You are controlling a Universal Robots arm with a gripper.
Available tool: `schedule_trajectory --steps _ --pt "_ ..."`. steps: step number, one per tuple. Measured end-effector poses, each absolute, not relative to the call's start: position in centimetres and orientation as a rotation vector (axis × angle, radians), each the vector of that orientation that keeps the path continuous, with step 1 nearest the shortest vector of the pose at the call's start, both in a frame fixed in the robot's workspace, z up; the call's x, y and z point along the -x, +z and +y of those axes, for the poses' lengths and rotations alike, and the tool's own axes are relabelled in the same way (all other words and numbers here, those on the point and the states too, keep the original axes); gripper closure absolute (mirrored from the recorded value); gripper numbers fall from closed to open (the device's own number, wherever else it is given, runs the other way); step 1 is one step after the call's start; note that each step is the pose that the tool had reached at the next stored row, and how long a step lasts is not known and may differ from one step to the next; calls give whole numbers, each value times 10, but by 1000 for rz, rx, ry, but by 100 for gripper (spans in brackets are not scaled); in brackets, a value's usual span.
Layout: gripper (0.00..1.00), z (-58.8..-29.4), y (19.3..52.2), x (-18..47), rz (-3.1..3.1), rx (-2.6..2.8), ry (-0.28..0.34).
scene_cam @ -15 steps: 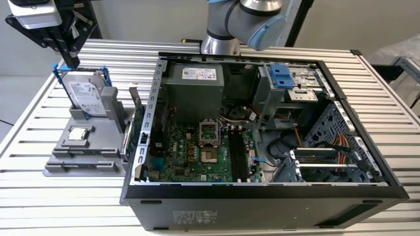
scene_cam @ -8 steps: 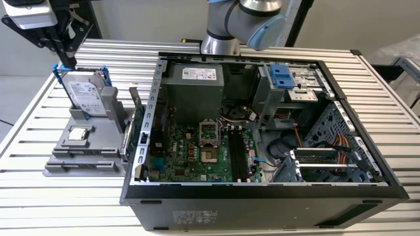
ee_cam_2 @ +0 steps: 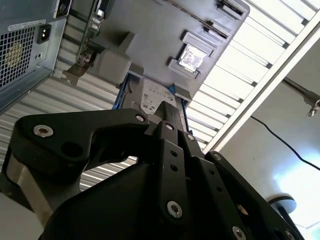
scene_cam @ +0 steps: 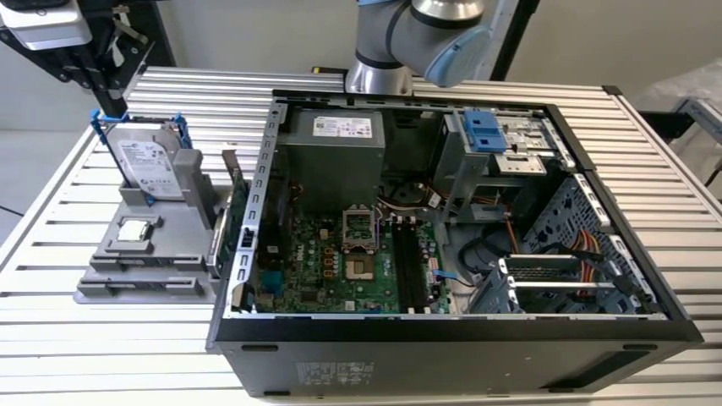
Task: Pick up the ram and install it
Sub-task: 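Reach for the ram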
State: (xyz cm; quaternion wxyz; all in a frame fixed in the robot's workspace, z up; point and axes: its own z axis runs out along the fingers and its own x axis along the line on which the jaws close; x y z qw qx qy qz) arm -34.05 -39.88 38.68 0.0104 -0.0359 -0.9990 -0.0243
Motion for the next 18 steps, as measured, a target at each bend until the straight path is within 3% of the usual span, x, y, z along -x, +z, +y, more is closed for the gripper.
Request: schedule_trajectory --steps 18 --pt "100 -399 387 347 -3118 112 -76"
